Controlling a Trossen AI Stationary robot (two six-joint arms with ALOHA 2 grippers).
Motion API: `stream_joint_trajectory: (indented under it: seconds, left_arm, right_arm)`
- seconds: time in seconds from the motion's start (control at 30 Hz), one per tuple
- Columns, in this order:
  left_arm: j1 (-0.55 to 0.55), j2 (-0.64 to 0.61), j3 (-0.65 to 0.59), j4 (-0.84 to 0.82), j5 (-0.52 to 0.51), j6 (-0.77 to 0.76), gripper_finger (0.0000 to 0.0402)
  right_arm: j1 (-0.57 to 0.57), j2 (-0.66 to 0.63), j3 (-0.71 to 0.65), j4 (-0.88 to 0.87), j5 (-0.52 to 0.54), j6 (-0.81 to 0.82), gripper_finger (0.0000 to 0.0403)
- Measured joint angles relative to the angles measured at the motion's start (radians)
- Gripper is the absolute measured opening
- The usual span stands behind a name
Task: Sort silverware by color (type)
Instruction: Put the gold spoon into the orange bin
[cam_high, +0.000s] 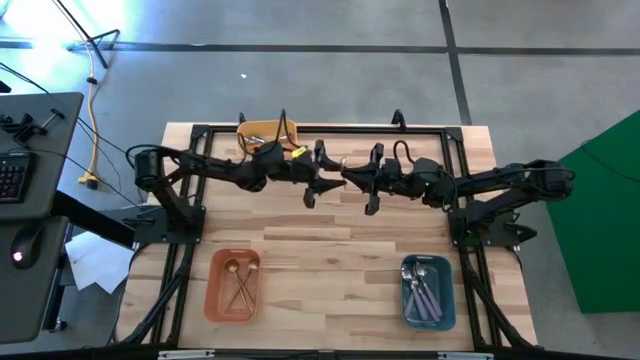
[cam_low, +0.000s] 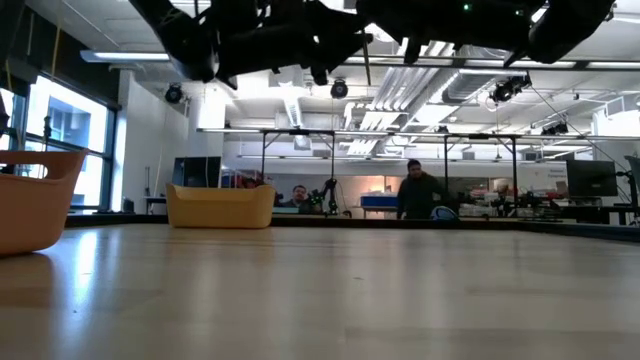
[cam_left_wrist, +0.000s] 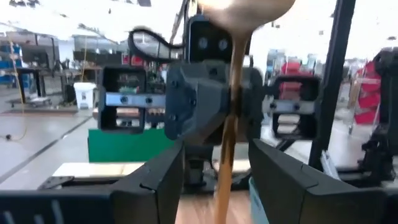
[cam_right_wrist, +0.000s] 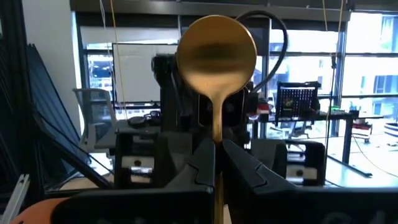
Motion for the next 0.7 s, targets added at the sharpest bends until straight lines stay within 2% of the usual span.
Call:
stream_joint_trajectory:
  seconds: [0.2, 0.4, 0.53, 0.7]
  left_arm:
    - [-0.014, 0.000, 0.036, -0.051, 0.002, 0.045, 0.0130]
    - [-0.004, 0.001, 0.035, -0.045, 0.024, 0.028, 0.0018]
    - [0.015, -0.016, 0.035, -0.101, 0.029, -0.005, 0.0013]
    - [0.017, -0.107, 0.035, -0.338, -0.045, -0.008, 0.0007]
  right_arm:
    - [0.000, 0.000, 0.000, 0.010, 0.000, 0.000, 0.0000]
    - [0.000, 0.000, 0.000, 0.006, 0.015, 0.000, 0.0006]
    - [0.000, 0.000, 0.000, -0.018, 0.097, -0.013, 0.0039]
    - [0.000, -0.011, 0.000, -0.054, 0.207, -0.040, 0.0101]
